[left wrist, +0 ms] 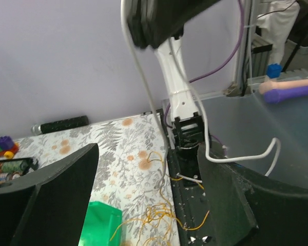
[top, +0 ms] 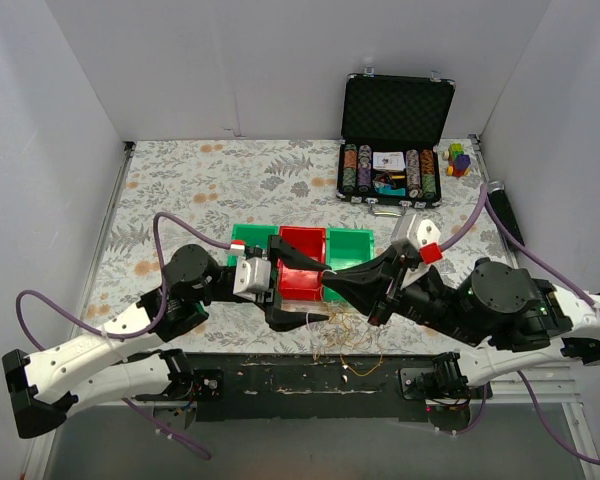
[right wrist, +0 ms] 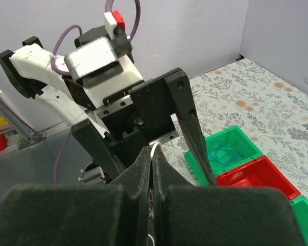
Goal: Untangle the cables
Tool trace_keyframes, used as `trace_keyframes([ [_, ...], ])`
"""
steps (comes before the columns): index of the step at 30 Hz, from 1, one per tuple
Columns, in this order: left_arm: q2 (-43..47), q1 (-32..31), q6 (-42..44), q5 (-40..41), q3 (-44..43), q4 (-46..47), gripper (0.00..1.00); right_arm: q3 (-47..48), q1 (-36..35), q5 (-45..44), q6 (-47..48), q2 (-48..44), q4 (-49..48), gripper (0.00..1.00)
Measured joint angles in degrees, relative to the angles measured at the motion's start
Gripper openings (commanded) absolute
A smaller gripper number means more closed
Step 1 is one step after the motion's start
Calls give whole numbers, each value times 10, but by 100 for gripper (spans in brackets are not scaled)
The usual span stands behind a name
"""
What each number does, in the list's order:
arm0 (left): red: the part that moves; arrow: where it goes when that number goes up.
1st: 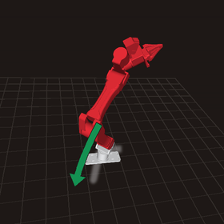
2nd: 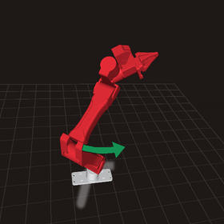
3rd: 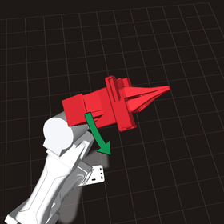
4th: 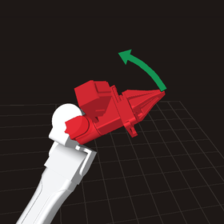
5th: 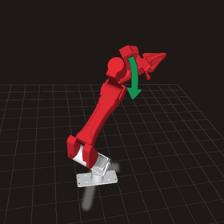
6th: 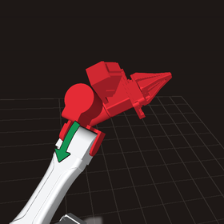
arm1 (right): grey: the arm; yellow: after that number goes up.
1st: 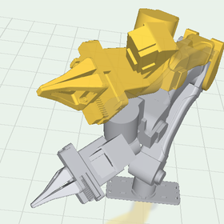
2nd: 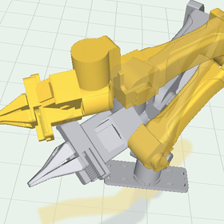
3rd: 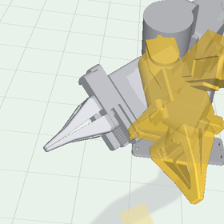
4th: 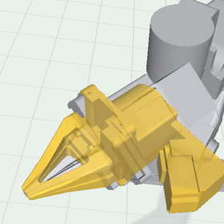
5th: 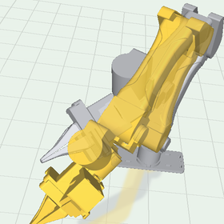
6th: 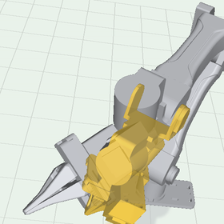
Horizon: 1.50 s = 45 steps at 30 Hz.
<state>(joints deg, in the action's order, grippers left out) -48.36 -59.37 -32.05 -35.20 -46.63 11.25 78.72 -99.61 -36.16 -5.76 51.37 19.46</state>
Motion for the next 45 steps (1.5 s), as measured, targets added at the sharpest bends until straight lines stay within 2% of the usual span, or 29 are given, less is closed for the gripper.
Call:
trace_keyframes([
  [3, -4, 0, -37, -31, -16, 13, 10, -3, 0, 3, -1, 7, -1, 1],
  [4, -5, 0, -46, -43, -20, 17, 0, -3, 0, 3, -1, 9, -1, 1],
  [6, -7, 0, -61, -61, -24, 28, 0, -4, 0, 4, -1, 15, -2, 5],
  [8, -8, 0, -72, -68, -25, 33, 0, -4, 0, 4, -1, 21, -3, 28],
  [10, -9, 0, -79, -71, -25, 35, 0, -4, 0, 3, -5, 25, -3, 66],
  [11, -10, 0, -83, -72, -25, 36, 0, -4, 0, 3, -8, 27, -2, 78],
  [13, -11, 0, -90, -71, -25, 38, 0, -4, 0, 1, -11, 28, 5, 85],
  [22, -7, 9, -102, -42, -25, 38, 0, 5, 0, -45, -32, -15, 97, 88],
  [31, 9, 23, -102, -12, -25, 33, 0, 40, 0, -107, -67, -5, 227, 59],
  [34, 12, 27, -103, -4, -25, 29, 0, 28, 0, -112, -86, -4, 255, 59],
  [37, 13, 31, -103, 0, -25, 28, 0, 0, 0, -113, -96, -27, 266, 66],
  [39, 14, 33, -104, 3, -25, 29, 0, -15, 0, -112, -100, -41, 271, 66],
  [45, 14, 35, -104, 13, -25, 29, 0, -21, 0, -114, -97, -8, 272, 56],
])
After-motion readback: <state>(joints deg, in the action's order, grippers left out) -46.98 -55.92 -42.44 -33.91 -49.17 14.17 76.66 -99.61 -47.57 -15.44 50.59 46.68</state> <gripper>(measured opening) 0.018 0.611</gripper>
